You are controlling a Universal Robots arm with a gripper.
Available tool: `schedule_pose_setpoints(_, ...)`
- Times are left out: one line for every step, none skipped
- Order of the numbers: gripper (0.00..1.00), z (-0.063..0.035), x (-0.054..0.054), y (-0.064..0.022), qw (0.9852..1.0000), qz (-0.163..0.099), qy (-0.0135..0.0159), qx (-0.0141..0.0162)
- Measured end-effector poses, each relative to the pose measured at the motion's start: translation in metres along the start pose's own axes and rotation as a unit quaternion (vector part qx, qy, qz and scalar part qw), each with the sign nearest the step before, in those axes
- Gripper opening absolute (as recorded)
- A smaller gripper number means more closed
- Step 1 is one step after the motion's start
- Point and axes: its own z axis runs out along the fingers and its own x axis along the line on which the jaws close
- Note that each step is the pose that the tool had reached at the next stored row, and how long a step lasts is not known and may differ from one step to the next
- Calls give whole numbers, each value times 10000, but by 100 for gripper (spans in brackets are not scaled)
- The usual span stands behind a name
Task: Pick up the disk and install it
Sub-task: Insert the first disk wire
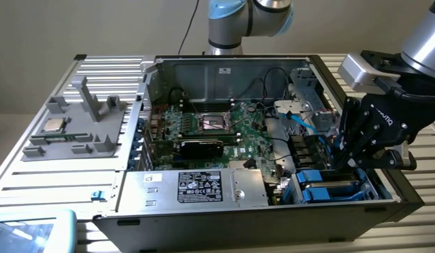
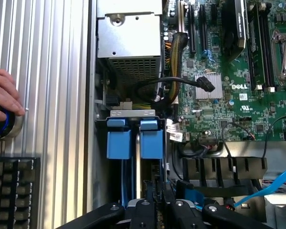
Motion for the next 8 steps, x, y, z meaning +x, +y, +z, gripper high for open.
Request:
schedule_pose_setpoints(16,1,0,0,10000,0,1,0)
schedule_pose_setpoints(16,3,0,0,10000,1,2,0)
schedule_pose_setpoints(16,8,-1,-1,10000,2,11,1)
schedule_pose_setpoints(16,8,-7,0,10000,5,28,4)
schedule_pose_setpoints(16,11,-18,1,10000,8,49,8)
schedule_pose_setpoints(16,13,-34,2,10000,11,72,12)
schedule_pose_setpoints(16,13,-44,5,10000,13,85,15)
schedule_pose_setpoints(16,14,-50,6,10000,14,92,16)
